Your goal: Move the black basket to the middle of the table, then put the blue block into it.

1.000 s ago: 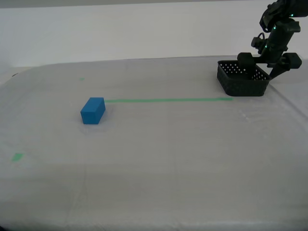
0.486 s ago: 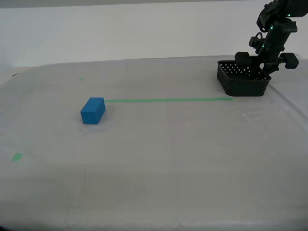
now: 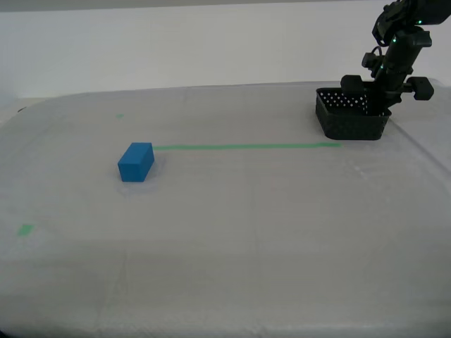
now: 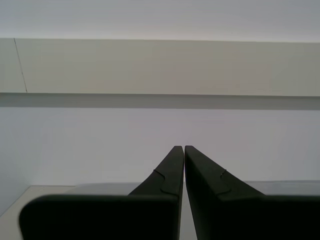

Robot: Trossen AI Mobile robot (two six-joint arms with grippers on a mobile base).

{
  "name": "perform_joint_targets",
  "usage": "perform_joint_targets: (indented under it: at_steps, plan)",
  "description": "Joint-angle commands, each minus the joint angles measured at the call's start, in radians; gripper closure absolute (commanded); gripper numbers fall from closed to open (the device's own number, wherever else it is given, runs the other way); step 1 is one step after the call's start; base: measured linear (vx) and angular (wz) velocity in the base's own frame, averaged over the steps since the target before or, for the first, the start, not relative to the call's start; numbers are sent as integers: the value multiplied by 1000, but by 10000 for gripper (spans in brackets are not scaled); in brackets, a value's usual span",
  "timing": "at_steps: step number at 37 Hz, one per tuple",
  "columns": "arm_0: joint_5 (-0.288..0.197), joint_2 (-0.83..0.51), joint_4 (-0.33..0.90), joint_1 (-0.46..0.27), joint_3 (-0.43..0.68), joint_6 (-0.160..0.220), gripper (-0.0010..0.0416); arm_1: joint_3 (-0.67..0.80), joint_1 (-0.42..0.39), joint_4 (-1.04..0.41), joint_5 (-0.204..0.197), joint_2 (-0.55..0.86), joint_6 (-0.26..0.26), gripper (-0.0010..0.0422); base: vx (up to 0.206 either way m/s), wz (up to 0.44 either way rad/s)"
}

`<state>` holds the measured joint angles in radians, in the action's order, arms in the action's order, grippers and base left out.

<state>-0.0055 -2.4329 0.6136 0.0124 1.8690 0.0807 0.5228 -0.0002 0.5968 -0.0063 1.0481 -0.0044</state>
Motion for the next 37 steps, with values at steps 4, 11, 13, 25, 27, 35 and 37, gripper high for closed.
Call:
perform_joint_targets:
  at_steps: [4,11,13,25,27,35,37]
  plan:
    - [7,6,5,-2,0,3,407,0,0,3,-1,0,2,412,0,0]
    - [7,29,18,-8,0,3,407,0,0,3,-1,0,2,412,0,0]
    - [7,41,26,-8,0,3,407,0,0,3,-1,0,2,412,0,0]
    - [7,128,90,-11,0,26,407,0,0,3,-1,0,2,412,0,0]
    - [7,142,101,-13,0,29,407,0,0,3,-1,0,2,412,0,0]
    - [7,196,145,-21,-3,51,407,0,0,3,-1,0,2,412,0,0]
    - [8,208,146,-27,-7,53,407,0,0,3,-1,0,2,412,0,0]
